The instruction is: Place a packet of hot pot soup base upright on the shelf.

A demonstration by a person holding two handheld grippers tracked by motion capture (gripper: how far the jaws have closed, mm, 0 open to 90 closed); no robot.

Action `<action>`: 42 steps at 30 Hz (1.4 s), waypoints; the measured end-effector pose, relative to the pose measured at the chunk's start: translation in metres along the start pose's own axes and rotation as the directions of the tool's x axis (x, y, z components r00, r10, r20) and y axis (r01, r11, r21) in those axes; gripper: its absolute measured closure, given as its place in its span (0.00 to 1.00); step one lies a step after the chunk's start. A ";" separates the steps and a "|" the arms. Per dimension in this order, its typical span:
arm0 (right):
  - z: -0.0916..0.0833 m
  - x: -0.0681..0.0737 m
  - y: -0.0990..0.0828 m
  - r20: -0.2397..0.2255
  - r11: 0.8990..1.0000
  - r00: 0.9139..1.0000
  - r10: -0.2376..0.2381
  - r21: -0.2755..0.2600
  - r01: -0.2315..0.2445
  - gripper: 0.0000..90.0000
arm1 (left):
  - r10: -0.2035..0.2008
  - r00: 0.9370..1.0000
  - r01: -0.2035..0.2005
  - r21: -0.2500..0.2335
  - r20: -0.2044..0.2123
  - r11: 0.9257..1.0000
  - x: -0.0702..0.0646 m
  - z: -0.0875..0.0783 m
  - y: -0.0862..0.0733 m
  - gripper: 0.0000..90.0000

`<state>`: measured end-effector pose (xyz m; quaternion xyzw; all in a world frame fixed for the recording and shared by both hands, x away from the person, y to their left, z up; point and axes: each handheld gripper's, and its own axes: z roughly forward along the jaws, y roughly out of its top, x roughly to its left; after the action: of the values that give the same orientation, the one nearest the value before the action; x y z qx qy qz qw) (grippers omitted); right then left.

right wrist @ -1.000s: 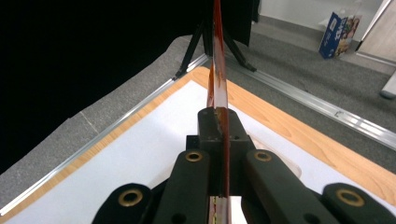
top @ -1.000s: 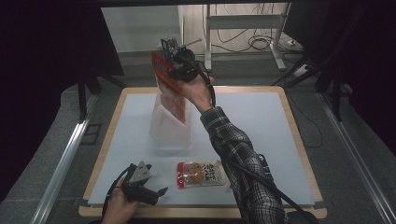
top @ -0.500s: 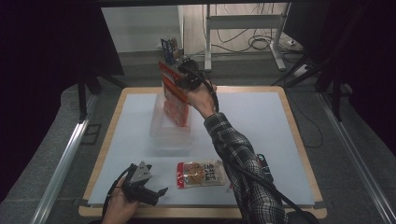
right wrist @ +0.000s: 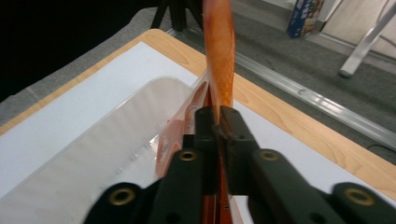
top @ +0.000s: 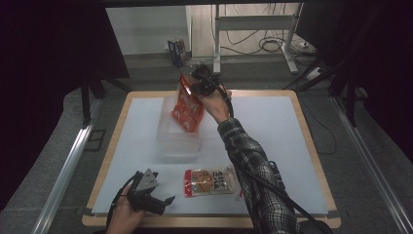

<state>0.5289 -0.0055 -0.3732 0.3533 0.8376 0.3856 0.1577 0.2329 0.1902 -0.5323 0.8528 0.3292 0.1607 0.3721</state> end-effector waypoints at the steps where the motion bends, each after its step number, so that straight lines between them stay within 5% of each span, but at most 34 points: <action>1: 0.000 -0.002 0.000 -0.011 1.000 1.000 0.005 0.002 -0.005 0.82 | 0.000 1.000 0.000 0.001 -0.001 1.000 0.000 0.000 0.000 0.00; 6: 0.002 -0.001 0.000 0.025 0.999 0.998 -0.052 -0.013 0.052 0.48 | 0.005 1.000 -0.005 0.007 -0.003 1.000 -0.001 0.000 0.000 0.00; 11: 0.002 -0.002 0.000 0.050 0.996 0.995 -0.084 -0.011 0.085 0.28 | 0.007 1.000 -0.007 0.009 -0.009 1.000 -0.001 0.000 0.000 0.00; 14: -0.001 -0.004 0.000 0.025 0.995 0.995 -0.102 -0.011 0.102 0.15 | 0.006 1.000 -0.006 0.011 -0.013 1.000 -0.001 0.001 0.000 0.00; 26: -0.017 -0.012 -0.011 -0.012 0.988 0.988 -0.156 0.013 0.156 0.00 | -0.018 1.000 0.018 0.008 -0.025 1.000 0.000 0.000 0.000 0.00; 42: -0.051 -0.021 -0.037 -0.022 0.988 0.988 -0.154 0.022 0.155 0.00 | -0.017 0.999 0.017 -0.019 -0.034 1.000 0.002 0.000 -0.002 0.00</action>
<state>0.4990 -0.0647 -0.3677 0.2854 0.8686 0.3656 0.1744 0.2337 0.1927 -0.5332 0.8437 0.3413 0.1750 0.3757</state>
